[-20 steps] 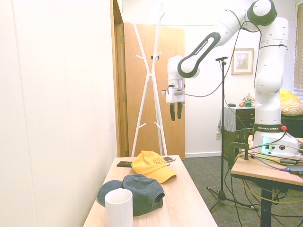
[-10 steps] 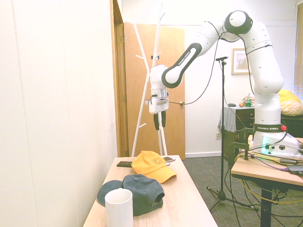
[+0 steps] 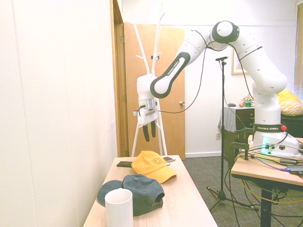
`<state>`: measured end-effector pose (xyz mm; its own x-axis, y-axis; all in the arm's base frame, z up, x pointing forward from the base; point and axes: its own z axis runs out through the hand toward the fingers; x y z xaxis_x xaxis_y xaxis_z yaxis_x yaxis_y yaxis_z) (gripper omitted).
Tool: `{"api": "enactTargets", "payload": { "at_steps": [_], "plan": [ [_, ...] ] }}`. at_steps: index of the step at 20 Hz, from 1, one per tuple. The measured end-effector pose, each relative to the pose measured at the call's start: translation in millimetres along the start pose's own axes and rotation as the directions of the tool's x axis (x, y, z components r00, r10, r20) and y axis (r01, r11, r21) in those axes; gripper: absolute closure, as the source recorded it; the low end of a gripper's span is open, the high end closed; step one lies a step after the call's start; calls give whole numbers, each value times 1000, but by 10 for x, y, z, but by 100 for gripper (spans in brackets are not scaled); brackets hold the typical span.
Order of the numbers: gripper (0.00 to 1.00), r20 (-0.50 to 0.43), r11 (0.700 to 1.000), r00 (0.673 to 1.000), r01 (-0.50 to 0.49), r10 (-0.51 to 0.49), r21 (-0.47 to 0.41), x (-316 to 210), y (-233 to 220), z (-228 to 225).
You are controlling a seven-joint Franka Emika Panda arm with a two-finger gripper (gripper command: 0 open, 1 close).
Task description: Hang the cap
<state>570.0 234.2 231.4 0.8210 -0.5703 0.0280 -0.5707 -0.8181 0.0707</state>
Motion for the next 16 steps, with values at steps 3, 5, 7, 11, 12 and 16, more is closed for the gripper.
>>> {"api": "enactTargets", "payload": {
  "at_steps": [3,5,7,11,12,16],
  "plan": [
    [0,5,1000,1000,21,-21,-10,-77,-220,65],
    [0,9,999,999,36,-36,-18,-123,-359,105],
    [0,11,998,999,51,-50,-21,-182,-501,132],
    [0,22,997,998,55,-54,-45,-306,-638,201],
    [0,25,997,998,57,-55,-51,-332,-643,220],
    [100,35,995,997,70,-68,-69,-424,-649,307]
  ]
}}
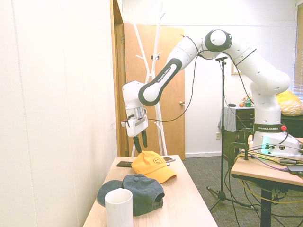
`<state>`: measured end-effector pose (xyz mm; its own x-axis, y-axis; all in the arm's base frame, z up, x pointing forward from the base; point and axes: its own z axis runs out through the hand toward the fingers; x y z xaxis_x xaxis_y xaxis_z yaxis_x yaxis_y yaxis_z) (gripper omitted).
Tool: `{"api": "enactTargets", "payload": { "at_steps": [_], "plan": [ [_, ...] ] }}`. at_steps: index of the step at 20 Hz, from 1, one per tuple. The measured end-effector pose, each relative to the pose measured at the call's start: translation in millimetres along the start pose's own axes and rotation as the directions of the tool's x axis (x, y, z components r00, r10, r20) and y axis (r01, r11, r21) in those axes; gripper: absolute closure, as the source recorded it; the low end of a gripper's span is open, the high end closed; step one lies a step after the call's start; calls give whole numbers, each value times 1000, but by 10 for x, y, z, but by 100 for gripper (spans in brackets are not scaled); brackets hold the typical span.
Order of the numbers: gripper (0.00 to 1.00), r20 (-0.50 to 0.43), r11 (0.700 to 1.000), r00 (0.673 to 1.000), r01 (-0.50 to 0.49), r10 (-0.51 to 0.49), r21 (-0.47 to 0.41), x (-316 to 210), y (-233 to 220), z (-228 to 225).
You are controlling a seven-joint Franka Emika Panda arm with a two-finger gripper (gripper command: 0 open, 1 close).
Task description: Hang the cap
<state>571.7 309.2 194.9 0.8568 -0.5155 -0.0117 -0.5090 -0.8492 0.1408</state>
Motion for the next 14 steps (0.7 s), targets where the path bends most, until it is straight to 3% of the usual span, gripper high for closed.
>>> {"api": "enactTargets", "payload": {
  "at_steps": [14],
  "plan": [
    [100,-2,1000,1000,9,-9,-3,-13,26,160]
  ]
}}
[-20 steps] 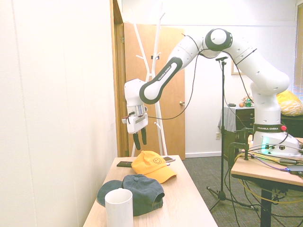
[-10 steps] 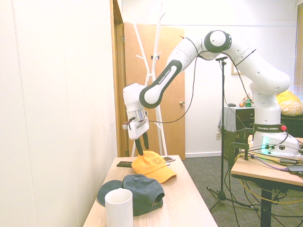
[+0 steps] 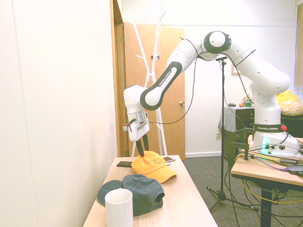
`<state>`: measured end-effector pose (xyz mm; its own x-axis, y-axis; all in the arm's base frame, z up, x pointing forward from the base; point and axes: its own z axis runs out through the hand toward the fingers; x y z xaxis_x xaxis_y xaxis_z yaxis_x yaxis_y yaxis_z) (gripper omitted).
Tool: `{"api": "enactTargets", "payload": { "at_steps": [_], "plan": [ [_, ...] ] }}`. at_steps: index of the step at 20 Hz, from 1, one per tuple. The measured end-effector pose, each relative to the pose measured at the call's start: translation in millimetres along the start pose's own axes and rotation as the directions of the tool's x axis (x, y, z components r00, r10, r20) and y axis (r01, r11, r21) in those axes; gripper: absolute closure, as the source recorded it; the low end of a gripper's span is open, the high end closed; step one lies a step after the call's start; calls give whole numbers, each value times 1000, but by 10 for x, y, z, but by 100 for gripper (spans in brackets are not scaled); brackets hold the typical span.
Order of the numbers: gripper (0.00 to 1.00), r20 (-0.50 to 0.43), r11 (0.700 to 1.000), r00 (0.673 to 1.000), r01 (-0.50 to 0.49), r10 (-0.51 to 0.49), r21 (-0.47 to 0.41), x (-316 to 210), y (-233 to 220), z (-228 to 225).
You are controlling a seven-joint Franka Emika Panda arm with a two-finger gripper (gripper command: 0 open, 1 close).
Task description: Hang the cap
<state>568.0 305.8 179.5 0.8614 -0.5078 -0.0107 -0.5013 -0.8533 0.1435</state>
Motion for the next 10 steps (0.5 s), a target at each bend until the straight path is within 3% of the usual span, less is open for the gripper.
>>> {"api": "enactTargets", "payload": {
  "at_steps": [10],
  "plan": [
    [100,-6,1000,1000,-3,3,-1,19,62,81]
  ]
}}
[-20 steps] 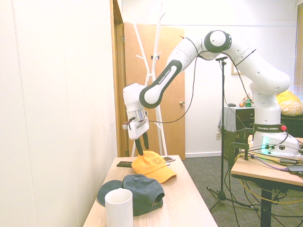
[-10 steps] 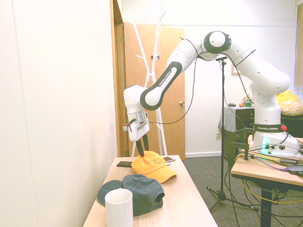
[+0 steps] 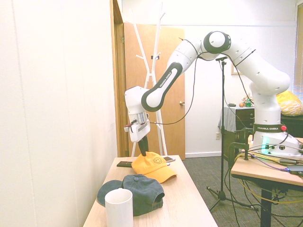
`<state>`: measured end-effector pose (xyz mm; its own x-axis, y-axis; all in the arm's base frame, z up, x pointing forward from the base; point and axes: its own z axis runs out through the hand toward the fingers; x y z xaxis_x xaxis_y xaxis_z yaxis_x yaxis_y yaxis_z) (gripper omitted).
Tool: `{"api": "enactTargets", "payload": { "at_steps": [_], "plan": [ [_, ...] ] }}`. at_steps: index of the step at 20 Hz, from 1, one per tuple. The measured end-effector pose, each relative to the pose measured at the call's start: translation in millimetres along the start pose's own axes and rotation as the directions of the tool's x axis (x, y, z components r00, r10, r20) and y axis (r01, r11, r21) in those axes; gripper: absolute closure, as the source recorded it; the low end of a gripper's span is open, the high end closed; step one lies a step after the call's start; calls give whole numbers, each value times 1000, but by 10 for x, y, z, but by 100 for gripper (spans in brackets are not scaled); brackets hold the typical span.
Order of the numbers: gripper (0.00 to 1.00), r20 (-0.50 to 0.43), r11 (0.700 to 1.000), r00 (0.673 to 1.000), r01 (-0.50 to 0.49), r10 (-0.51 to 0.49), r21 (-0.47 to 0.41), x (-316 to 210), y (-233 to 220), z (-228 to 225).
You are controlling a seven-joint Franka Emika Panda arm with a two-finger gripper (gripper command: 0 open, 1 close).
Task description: Hang the cap
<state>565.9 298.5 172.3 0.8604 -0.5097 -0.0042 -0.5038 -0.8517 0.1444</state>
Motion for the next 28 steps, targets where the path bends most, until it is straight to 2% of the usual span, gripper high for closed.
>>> {"api": "enactTargets", "payload": {
  "at_steps": [7,14,23,28],
  "plan": [
    [100,-12,1000,1000,4,-4,0,0,58,-6],
    [100,-43,1000,999,-15,16,25,112,197,-378],
    [100,-176,999,984,-43,41,-6,505,670,-1409],
    [100,-318,995,948,-31,-2,-99,670,965,-1830]
  ]
}}
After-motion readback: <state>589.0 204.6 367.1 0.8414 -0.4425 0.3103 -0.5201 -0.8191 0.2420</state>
